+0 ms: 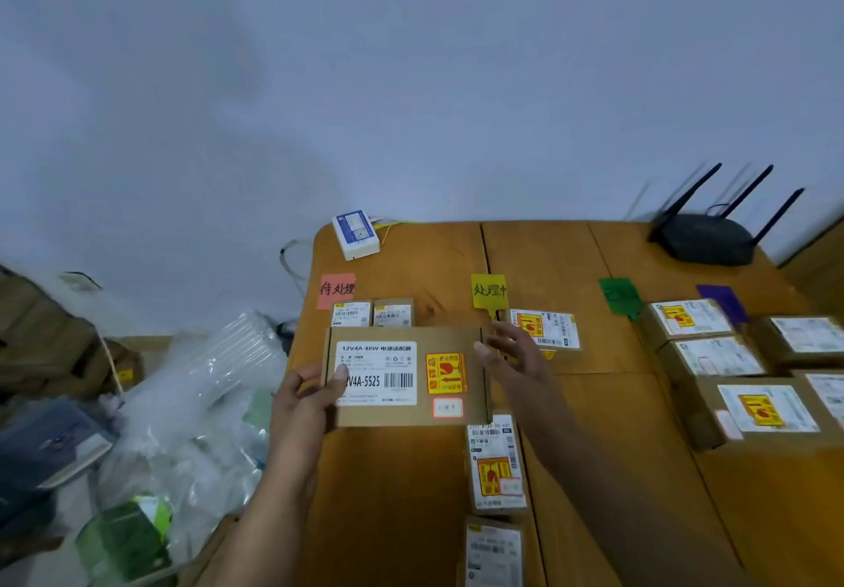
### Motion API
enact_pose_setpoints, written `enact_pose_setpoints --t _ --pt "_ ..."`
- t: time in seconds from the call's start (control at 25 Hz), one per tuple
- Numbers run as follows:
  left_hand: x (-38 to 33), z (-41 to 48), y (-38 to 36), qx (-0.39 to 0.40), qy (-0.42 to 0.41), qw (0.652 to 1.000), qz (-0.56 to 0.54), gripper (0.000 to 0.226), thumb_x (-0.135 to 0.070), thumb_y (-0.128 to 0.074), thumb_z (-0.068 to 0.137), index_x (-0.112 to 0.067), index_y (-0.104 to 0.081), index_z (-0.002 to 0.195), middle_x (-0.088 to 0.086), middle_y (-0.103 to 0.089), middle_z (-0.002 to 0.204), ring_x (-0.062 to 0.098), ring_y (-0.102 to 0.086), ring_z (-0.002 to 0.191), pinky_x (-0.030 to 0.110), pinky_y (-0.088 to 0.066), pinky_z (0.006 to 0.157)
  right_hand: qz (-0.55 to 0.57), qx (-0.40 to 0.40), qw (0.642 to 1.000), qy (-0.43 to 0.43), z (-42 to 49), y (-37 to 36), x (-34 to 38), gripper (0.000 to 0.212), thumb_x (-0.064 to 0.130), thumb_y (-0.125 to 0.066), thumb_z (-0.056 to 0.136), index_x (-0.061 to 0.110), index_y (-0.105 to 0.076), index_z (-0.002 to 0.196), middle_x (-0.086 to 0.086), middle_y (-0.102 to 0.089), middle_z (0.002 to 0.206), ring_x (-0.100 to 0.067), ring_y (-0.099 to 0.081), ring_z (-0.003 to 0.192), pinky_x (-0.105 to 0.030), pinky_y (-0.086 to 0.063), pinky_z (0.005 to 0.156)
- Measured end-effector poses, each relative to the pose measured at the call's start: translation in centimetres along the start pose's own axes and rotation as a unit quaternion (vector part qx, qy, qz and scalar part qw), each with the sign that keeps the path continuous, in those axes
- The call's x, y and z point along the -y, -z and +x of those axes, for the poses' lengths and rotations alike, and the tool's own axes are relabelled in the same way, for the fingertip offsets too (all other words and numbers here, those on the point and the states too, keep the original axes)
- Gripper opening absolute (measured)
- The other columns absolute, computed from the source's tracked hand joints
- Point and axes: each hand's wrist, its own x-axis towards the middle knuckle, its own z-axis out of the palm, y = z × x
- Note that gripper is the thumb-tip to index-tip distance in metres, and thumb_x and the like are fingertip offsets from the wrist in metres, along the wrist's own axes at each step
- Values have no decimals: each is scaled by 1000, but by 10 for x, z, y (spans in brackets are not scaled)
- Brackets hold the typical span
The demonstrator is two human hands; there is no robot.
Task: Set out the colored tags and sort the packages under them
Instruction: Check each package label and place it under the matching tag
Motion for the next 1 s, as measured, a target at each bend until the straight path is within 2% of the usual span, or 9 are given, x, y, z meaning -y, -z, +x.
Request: enact_pose_setpoints --t 0.08,0.2,0.28,0.4,0.48,0.64,0.8,0.92,1.0 --pt "-33 -28 -33 11 -33 998 -48 38 -17 -78 92 -7 -61 124 17 -81 109 37 -78 101 53 -60 95 17 41 999 17 -11 36 31 45 37 -70 98 43 -55 140 2 -63 140 -12 -65 121 -28 -57 87" --pt "-74 -83 -86 31 -89 993 -71 24 -17 -76 93 -13 -67 115 12 -83 106 31 -79 99 44 -63 87 8 44 997 63 -34 99 78 47 31 -69 99 46 -54 141 5 -66 135 -20 -67 122 -42 -63 93" --pt "-90 -117 -115 41 -120 989 -79 28 -20 -75 93 -10 -67 119 11 -82 108 28 -80 98 43 -63 87 21 51 994 95 -46 138 104 52 29 -68 100 44 -52 147 6 -70 136 -21 -70 121 -48 -63 95" --pt "-103 -154 -143 50 -150 983 -93 40 -23 -76 93 -7 -64 127 12 -82 110 25 -80 93 44 -64 86 33 56 990 128 -63 184 131 51 28 -70 99 45 -54 145 7 -74 132 -16 -75 113 -42 -65 90" --pt "-105 -176 -159 49 -167 981 -91 38 -25 -73 94 -8 -65 127 12 -81 113 31 -77 105 44 -62 86 42 64 987 144 -73 213 140 50 29 -71 98 45 -55 143 7 -75 128 -12 -77 107 -35 -65 86" --pt "-102 -208 -175 58 -184 979 -70 38 -31 -66 99 -11 -65 131 11 -78 119 36 -70 120 53 -57 98 34 66 984 161 -88 254 140 56 31 -71 97 42 -52 149 9 -77 126 -7 -76 109 -39 -62 95" --pt "-104 -226 -170 94 -232 968 -6 32 -32 -61 103 -18 -71 130 4 -80 118 26 -75 110 40 -62 86 43 71 981 174 -93 270 135 59 31 -71 98 41 -49 152 8 -75 130 -12 -75 115 -42 -61 98" --pt "-118 -233 -158 103 -267 958 26 31 -33 -59 104 -23 -73 130 1 -81 116 19 -79 103 31 -62 78 50 79 980 178 -97 267 135 57 34 -70 98 47 -49 150 14 -78 123 -5 -75 110 -24 -64 78" --pt "-124 -235 -148 95 -279 955 34 31 -33 -58 105 -24 -74 129 2 -81 115 18 -79 102 29 -64 76 56 87 981 165 -102 258 137 50 35 -69 99 58 -51 139 22 -79 116 1 -75 105 -15 -60 68"
